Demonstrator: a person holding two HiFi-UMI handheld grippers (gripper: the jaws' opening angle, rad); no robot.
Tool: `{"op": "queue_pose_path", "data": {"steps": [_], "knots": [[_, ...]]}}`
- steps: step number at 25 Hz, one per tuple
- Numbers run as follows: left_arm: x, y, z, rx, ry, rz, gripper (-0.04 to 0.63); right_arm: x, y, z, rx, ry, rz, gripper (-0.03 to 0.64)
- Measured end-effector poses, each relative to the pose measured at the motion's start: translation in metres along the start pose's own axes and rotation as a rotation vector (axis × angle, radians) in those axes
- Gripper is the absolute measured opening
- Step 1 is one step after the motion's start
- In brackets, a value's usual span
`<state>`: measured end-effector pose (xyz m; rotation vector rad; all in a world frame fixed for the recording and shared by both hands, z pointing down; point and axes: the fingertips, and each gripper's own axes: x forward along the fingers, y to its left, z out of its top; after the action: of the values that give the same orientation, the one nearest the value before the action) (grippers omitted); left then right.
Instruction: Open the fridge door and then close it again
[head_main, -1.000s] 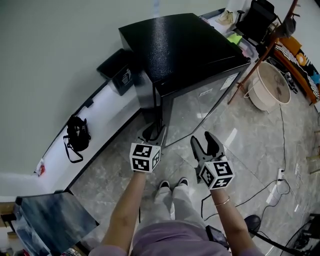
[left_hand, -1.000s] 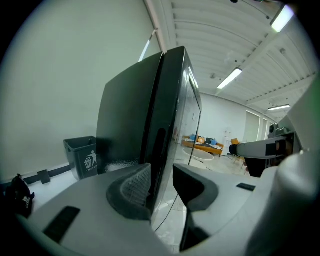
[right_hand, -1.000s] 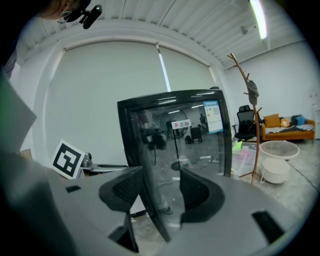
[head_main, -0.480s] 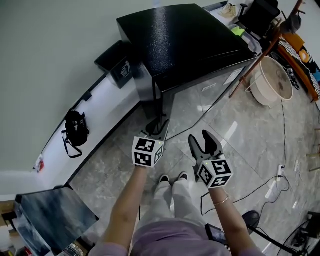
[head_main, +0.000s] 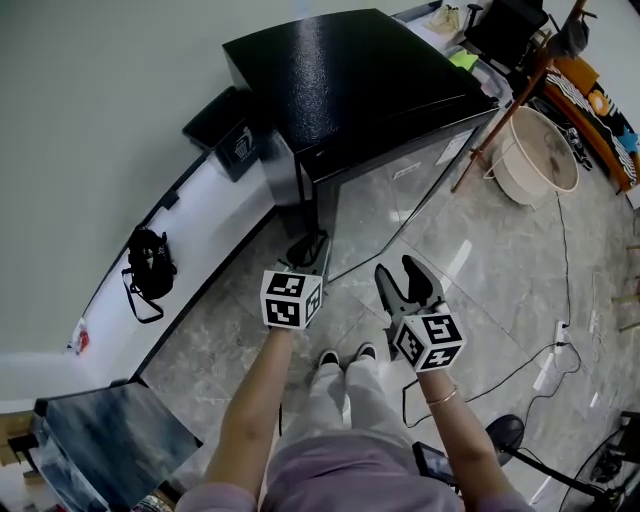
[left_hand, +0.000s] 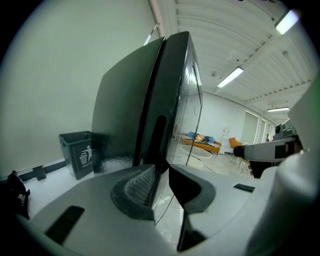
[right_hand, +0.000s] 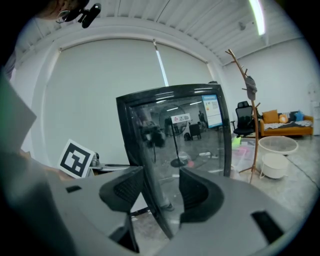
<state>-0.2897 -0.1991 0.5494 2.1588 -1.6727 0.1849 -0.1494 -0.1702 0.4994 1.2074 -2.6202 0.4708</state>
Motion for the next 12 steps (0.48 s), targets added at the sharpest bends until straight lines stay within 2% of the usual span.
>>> {"op": "queue_pose_path", "data": {"steps": [12], "knots": [[-0.002, -0.001, -0.001, 0.013, 0.027, 0.007, 0.08, -0.024, 0.001, 0.003, 0.011, -0.01, -0.05, 0.215]]}}
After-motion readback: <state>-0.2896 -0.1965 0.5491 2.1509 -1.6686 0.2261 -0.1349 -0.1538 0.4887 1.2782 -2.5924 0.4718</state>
